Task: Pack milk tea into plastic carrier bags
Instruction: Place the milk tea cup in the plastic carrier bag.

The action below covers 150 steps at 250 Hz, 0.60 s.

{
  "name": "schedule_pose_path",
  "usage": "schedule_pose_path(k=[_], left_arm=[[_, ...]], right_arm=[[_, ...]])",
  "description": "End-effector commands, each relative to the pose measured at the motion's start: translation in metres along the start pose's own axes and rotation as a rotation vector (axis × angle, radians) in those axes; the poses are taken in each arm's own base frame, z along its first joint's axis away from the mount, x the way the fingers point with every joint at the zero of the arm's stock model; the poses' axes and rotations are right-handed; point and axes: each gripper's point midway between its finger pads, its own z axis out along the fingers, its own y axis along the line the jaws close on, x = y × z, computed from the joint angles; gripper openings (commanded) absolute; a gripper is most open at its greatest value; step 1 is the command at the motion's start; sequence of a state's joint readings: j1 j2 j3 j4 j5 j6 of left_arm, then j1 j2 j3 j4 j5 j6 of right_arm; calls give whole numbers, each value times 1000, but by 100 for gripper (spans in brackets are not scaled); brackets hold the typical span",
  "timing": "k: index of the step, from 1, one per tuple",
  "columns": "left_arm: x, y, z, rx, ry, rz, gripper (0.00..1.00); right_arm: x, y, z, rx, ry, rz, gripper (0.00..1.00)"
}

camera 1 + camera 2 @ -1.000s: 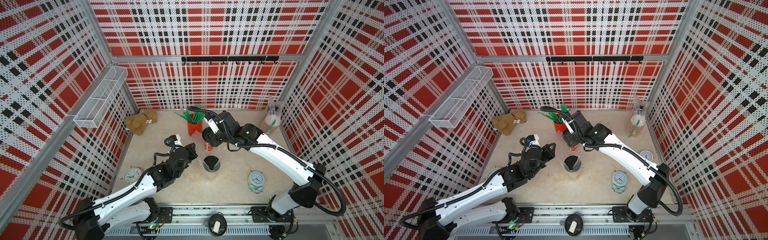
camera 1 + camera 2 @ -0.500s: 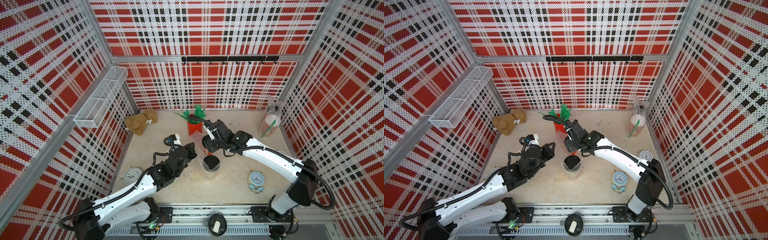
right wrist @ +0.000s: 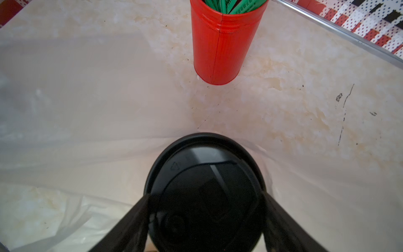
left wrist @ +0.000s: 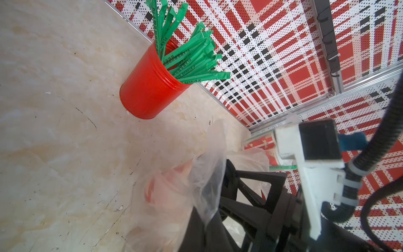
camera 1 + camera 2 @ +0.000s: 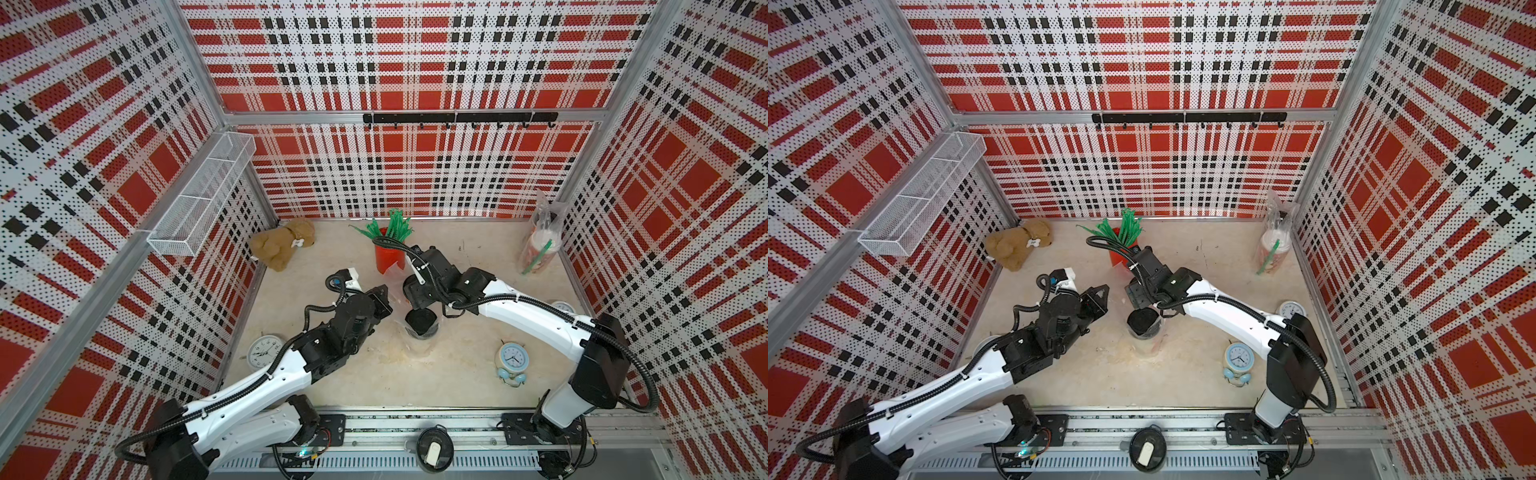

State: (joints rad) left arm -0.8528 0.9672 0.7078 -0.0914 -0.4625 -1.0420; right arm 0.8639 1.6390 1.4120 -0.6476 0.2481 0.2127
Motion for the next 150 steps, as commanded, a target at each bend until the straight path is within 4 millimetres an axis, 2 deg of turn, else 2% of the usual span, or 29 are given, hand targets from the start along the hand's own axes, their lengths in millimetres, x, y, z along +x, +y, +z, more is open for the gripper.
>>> schedule_pose_path(k=[1, 34, 91, 119, 150], left_arm=[[-11, -6, -2, 12, -30, -7, 0], [-6, -2, 3, 4, -15, -7, 0], [2, 10, 11, -21, 4, -1, 0], [5, 13, 13, -19, 14, -1, 0], [7, 14, 14, -18, 24, 14, 0]], right_arm=[[-14, 0, -3, 10, -26, 2, 92], [-31, 2, -19, -15, -61, -17, 100], [-80, -5, -69, -67, -199, -35, 100], [-105, -16, -80, -97, -271, -12, 80], [-127, -30, -69, -85, -291, -3, 52]])
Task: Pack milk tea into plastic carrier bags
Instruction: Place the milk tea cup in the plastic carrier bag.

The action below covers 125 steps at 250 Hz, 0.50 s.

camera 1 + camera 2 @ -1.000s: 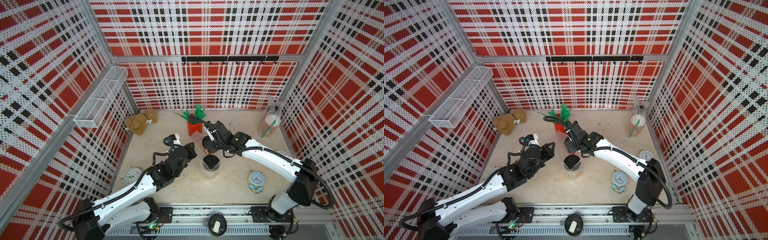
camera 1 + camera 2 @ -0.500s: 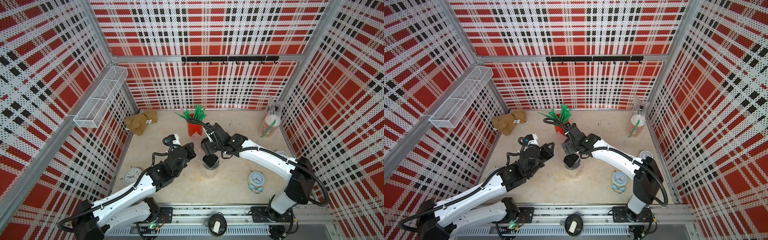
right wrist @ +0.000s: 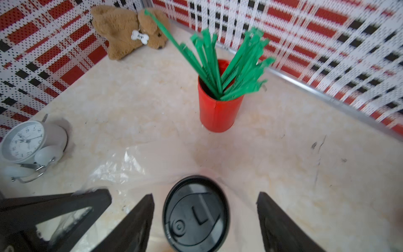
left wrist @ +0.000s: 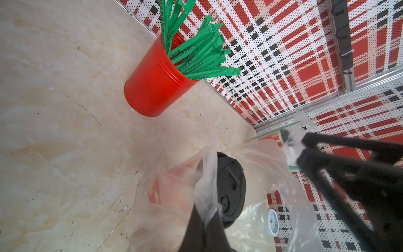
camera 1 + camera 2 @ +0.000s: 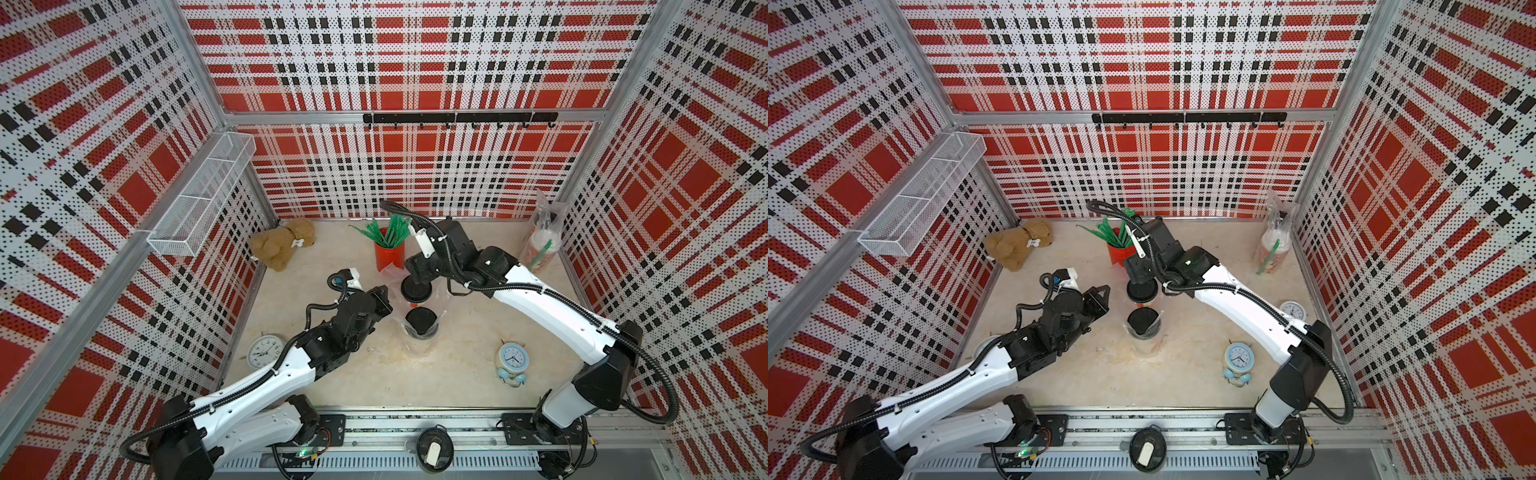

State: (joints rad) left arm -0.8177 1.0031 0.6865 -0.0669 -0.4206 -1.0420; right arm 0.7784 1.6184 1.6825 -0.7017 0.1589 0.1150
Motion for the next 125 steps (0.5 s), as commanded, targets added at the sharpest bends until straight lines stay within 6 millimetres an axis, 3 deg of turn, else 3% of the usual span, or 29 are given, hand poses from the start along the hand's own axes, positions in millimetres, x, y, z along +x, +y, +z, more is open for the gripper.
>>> schedule_pose_path(k=[1, 16, 48, 125], left_arm=[[0, 2, 2, 7, -2, 12, 0], [1, 3, 2, 6, 0, 16, 0], [3, 9, -1, -7, 8, 23, 0], [7, 24, -6, -33, 12, 3, 0]], right_arm=[[-33, -7, 3, -24, -76, -12, 51], [-39, -12, 16, -23, -72, -3, 43], [-46, -20, 50, -62, -51, 45, 39], [-47, -38, 104, -72, -24, 129, 45]])
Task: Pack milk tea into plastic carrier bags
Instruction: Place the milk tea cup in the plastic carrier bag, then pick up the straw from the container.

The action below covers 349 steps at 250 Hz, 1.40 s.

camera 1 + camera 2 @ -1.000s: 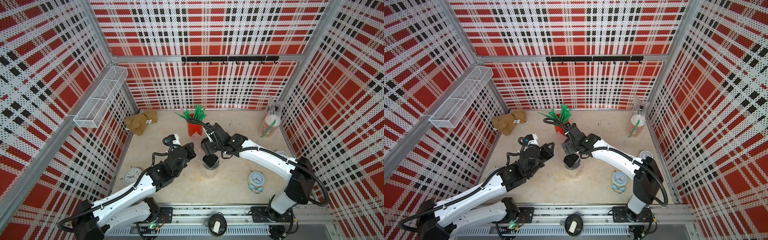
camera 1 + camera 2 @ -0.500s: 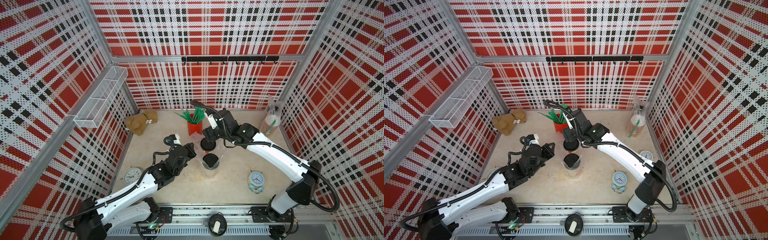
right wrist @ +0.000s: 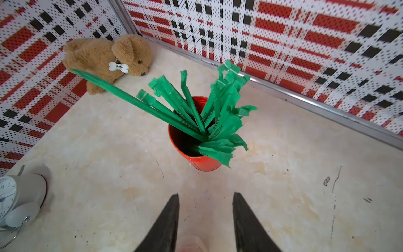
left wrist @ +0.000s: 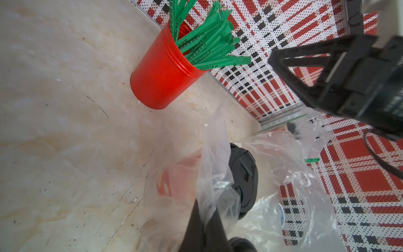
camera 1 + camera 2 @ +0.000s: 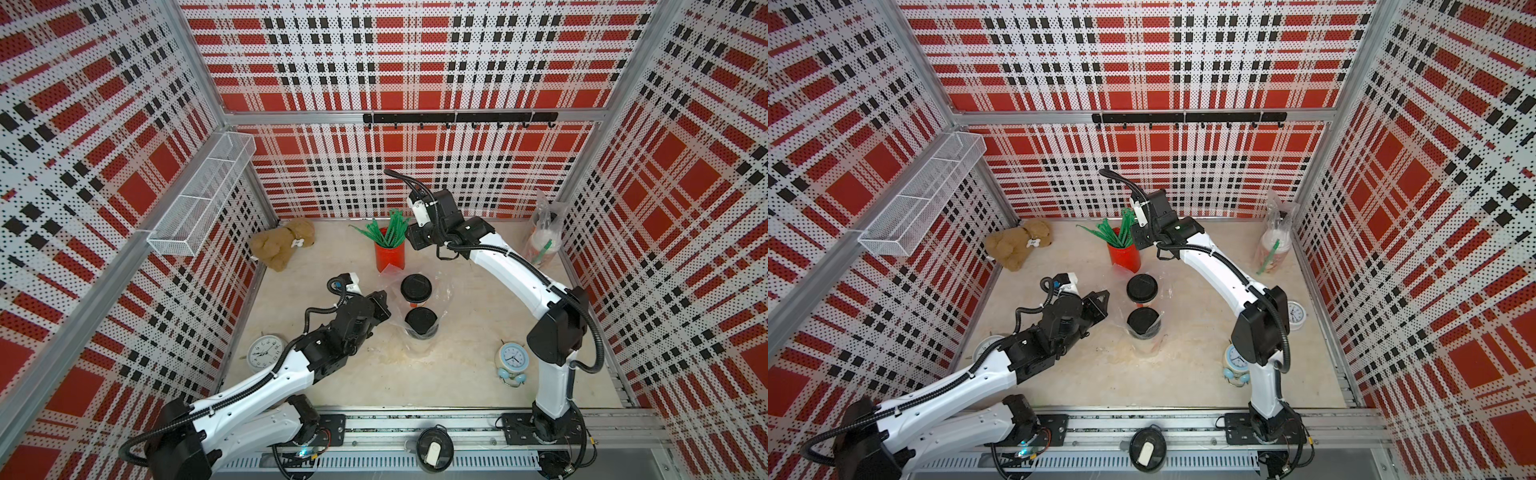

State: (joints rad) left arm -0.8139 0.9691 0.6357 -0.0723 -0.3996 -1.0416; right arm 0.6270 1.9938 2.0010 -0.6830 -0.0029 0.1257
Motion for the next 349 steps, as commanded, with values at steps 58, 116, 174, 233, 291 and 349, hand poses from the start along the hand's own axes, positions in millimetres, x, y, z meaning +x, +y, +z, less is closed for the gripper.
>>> schedule_pose_path(k=[58, 116, 174, 233, 291, 349], left_arm=[[-1, 15, -2, -38, -16, -8, 0], [1, 20, -2, -50, -13, -14, 0], [-1, 22, -3, -53, -17, -19, 0], [-1, 24, -4, -56, -19, -22, 0], [-2, 25, -5, -57, -19, -25, 0], [-5, 30, -9, -69, -31, -27, 0]], right_arm=[[-26, 0, 22, -76, -67, 89, 37], [-26, 6, 35, -118, -65, 113, 31], [-22, 2, 40, -96, -49, 109, 28], [-19, 3, 46, -101, -40, 111, 32], [-12, 10, 61, -147, -9, 136, 31], [-11, 20, 68, -182, -10, 139, 33]])
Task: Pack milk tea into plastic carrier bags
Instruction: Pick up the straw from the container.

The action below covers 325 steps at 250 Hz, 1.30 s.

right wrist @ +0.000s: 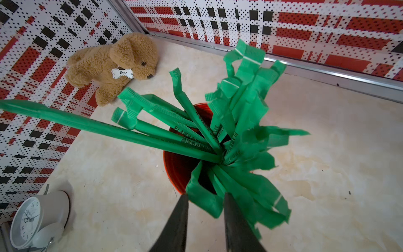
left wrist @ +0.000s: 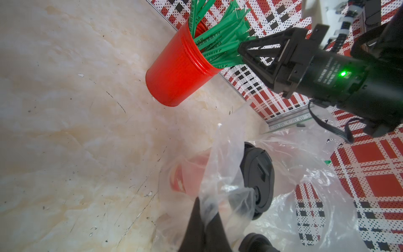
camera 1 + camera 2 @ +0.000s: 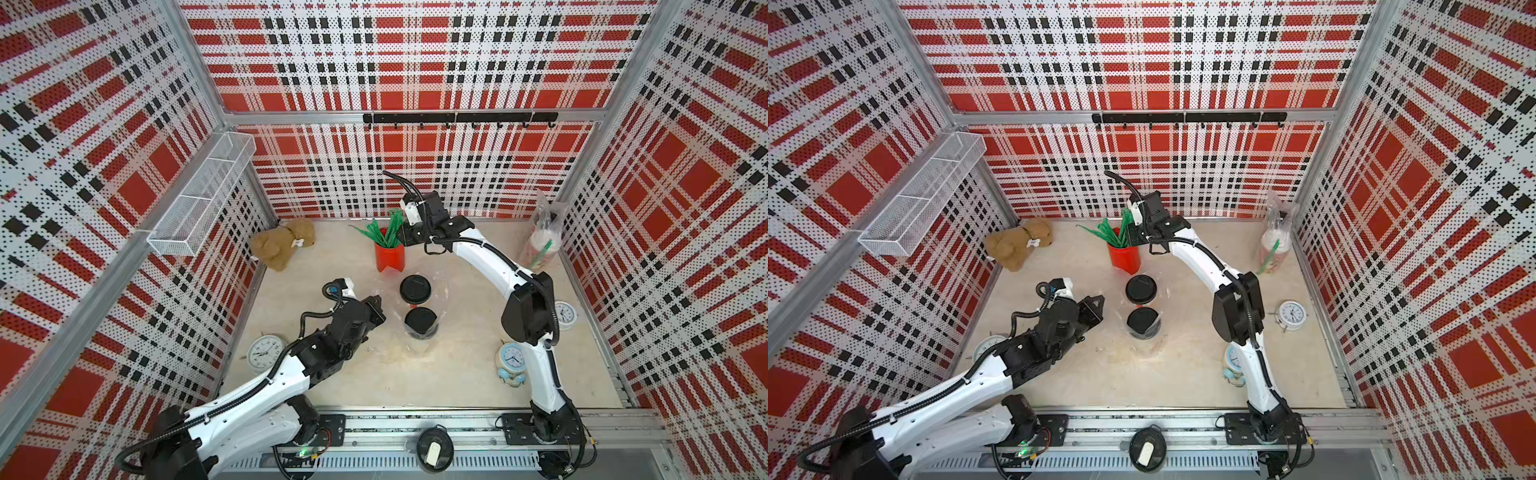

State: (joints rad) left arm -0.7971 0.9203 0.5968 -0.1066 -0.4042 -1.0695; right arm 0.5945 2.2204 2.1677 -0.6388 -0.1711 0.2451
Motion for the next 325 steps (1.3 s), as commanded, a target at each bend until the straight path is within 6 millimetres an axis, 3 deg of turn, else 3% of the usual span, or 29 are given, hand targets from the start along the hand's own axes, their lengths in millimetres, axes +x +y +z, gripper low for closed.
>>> schedule_pose_path(k=[1, 54, 190, 207, 281, 325], left_arm=[[-5, 12, -3, -37, -26, -2, 0], [-6, 16, -4, -44, -30, -6, 0], [-10, 23, -6, -59, -37, -15, 0], [-11, 23, -7, -58, -41, -17, 0], [-12, 26, -8, -61, -45, -23, 0], [-14, 22, -9, -45, -48, -22, 0]], right_arm=[[-15, 14, 0, -48, -47, -5, 33], [-16, 23, 5, -68, -49, -11, 45], [-10, 15, 28, -28, -27, 0, 44], [-11, 14, 30, -20, -32, 2, 40], [-28, 19, 15, -15, -96, -12, 0], [-42, 29, -14, -15, -133, -55, 0]])
